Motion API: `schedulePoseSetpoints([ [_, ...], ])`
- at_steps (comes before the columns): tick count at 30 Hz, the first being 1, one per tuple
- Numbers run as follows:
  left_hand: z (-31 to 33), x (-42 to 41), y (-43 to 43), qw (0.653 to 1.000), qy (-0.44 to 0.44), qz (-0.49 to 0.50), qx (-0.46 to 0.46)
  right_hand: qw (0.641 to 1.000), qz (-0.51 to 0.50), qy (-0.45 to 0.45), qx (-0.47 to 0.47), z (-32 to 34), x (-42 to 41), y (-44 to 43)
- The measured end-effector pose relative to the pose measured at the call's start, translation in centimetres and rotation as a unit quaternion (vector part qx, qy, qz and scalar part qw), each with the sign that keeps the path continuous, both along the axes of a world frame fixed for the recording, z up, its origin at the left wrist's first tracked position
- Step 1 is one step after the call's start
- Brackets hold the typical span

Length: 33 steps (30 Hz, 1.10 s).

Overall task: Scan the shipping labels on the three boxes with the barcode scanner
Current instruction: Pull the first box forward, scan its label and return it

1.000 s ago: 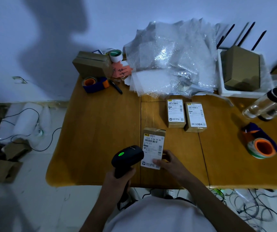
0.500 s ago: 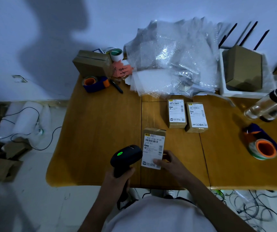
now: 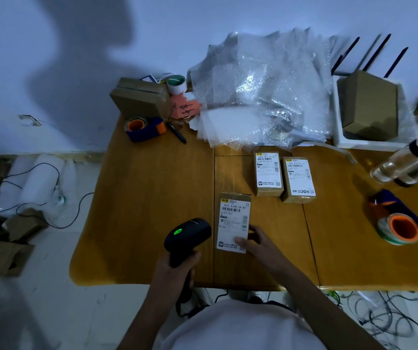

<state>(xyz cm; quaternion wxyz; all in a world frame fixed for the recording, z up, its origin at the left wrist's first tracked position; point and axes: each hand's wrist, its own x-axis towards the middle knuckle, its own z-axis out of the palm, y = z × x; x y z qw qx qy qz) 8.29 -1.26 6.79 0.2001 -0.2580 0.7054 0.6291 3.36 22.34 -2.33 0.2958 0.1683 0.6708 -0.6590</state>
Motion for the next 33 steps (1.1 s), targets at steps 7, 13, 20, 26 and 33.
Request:
schedulePoseSetpoints([
  [7,-0.3,-0.6,0.0,1.000,-0.020,0.021,0.006,1.000,-0.002,-0.003,0.012,-0.1,-3.5,0.0],
  [13,-0.2,-1.2,0.3,0.997,-0.032,0.064,0.039,0.999,-0.045,-0.010,0.012,-0.6,-8.0,0.3],
  [20,-0.4,-1.9,0.2,0.992,-0.048,0.100,0.056,0.980,-0.158,-0.087,-0.079,-0.7,-12.0,-0.2],
  [26,-1.0,-1.9,-0.1,0.988,-0.053,0.130,0.068,0.960,-0.226,-0.119,-0.114,-1.6,-13.1,-1.2],
  [33,-2.4,-1.7,0.1,0.987,-0.078,0.132,0.053,0.924,-0.322,-0.149,-0.144,-2.3,-14.2,-2.1],
])
